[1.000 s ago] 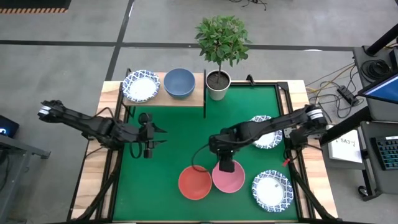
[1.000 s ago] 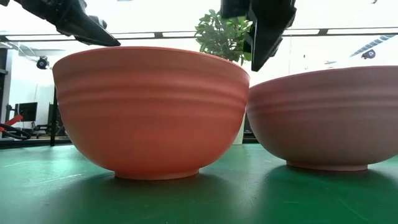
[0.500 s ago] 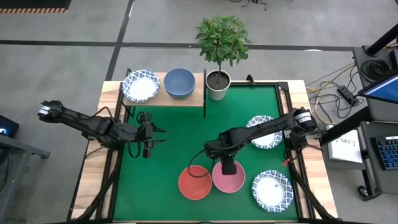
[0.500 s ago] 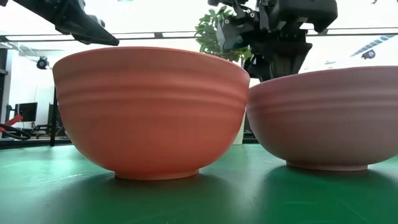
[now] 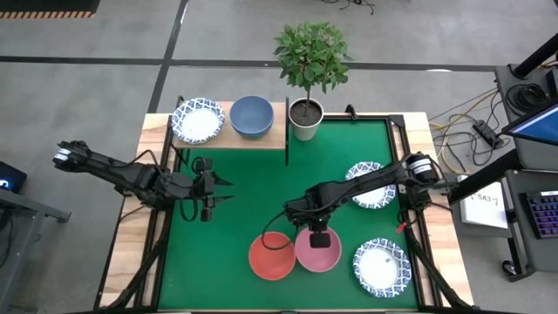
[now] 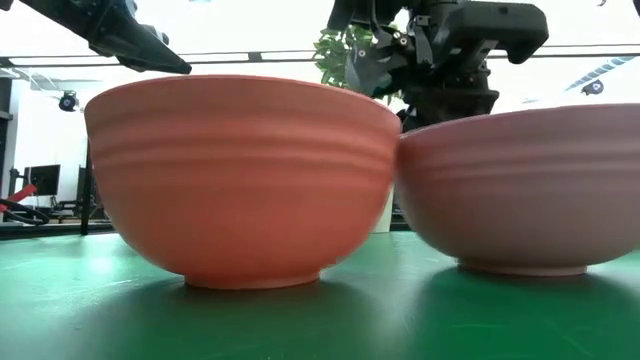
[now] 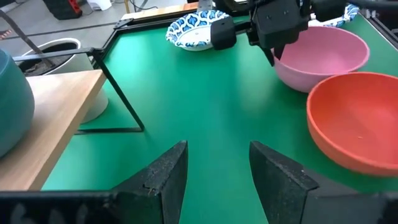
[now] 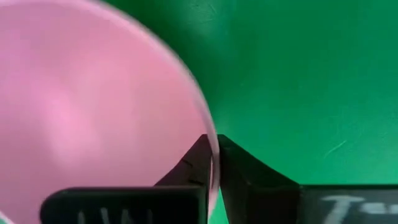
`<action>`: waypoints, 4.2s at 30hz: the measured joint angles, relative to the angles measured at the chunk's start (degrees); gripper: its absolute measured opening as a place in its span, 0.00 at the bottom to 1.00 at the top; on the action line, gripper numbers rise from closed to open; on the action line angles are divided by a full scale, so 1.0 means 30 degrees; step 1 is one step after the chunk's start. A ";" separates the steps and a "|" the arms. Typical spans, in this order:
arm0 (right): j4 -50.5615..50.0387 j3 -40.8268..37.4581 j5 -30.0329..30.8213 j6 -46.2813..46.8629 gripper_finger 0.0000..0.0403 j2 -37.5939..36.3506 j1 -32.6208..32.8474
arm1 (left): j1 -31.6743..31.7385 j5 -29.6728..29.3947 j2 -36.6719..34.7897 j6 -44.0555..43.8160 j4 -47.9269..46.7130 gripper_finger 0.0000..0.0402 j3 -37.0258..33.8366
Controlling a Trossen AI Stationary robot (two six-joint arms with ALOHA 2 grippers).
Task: Place and stack bowls onto a shelf
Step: Stack the pink bowl on top of the blue bowl on the shelf
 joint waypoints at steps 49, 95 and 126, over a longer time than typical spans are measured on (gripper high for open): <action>0.9662 0.9377 0.8663 -0.1423 0.02 -0.1487 -0.9544 | 0.0000 -0.1065 -0.0029 0.0874 0.0663 0.39 0.0000; 1.0174 0.9416 0.9455 -0.5811 0.19 -0.0998 -0.8389 | 0.0000 -0.1065 -0.0029 0.0947 0.0707 0.39 0.0000; 2.5897 -0.3439 1.0568 -0.4918 0.02 -0.3993 -0.7731 | 0.0000 -0.1058 -0.0104 0.1000 0.0925 0.39 0.0000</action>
